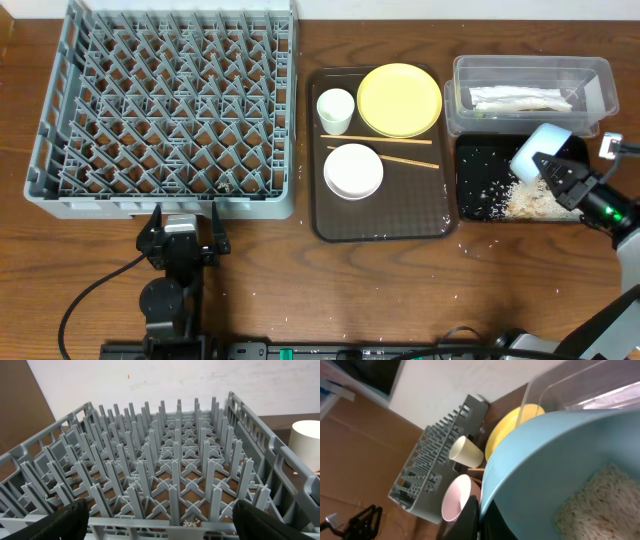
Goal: Sort waste into correct bins and load items into the dishwasher
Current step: 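Carry blue bowl over black tray and tip rice out with right gripper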
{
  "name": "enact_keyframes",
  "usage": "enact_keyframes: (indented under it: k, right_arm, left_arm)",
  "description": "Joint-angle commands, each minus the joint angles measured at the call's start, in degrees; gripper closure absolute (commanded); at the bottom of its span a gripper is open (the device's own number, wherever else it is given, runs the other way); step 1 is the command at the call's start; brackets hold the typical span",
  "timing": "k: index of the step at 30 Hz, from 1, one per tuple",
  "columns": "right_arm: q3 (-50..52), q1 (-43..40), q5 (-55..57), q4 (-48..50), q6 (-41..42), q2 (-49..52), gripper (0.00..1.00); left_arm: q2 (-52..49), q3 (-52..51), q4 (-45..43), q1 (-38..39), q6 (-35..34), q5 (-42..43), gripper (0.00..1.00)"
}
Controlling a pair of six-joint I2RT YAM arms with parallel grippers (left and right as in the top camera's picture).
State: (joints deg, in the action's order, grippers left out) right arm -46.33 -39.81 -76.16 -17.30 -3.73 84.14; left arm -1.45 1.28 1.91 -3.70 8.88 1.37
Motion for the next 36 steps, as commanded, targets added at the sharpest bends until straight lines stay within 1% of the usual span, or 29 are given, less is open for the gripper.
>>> enact_keyframes:
  k: [1,4,7,10,12,15,19,25,29,33,36]
  right_arm:
    - [1.44,1.55,2.23,0.04,-1.75,-0.55,0.99]
    - [2.43,1.79,2.23,1.40,-1.16,-0.55,0.99]
    - [2.78,1.66,2.60,2.89,1.79,-0.57,0.99]
    - [2.80,1.57,9.81,4.39,13.00,-0.55,0.99]
    - [2.95,1.60,11.93,4.50,16.31,-0.55,0.99]
    - [3.02,1.81,9.22,4.50,16.33,-0.55,0.99]
    - [3.02,2.40,-2.14,7.41,9.09,-0.57,0.99]
    - [3.02,2.34,-13.20,12.02,6.97,-0.57,0.99]
    - [3.02,2.36,-13.16,11.80,7.34,-0.57,0.99]
    - [3.02,2.10,-13.14,11.96,9.75,-0.57,0.99]
    - [3.02,1.84,-13.11,12.74,14.49,-0.57,0.99]
  left_arm:
    - [0.09,-1.05,2.12,-0.31,0.31,-0.74,0.07]
    - [0.09,-1.05,2.12,-0.31,0.31,-0.74,0.07]
    - [0.09,-1.05,2.12,-0.31,0.31,-0.74,0.07]
    - [0.09,-1.05,2.12,-0.31,0.31,-0.74,0.07]
    - [0.09,-1.05,2.12,-0.31,0.31,-0.74,0.07]
    - [0.09,-1.05,2.12,-0.31,0.31,-0.74,0.07]
    - [0.09,-1.05,2.12,-0.31,0.31,-0.74,0.07]
    - [0.09,-1.05,2.12,-0.31,0.31,-0.74,0.07]
    - [0.09,-1.05,2.12,-0.31,0.31,-0.74,0.07]
    - [0.09,-1.05,2.12,-0.31,0.31,-0.74,0.07]
    - [0.09,-1.05,2.12,-0.31,0.31,-0.74,0.07]
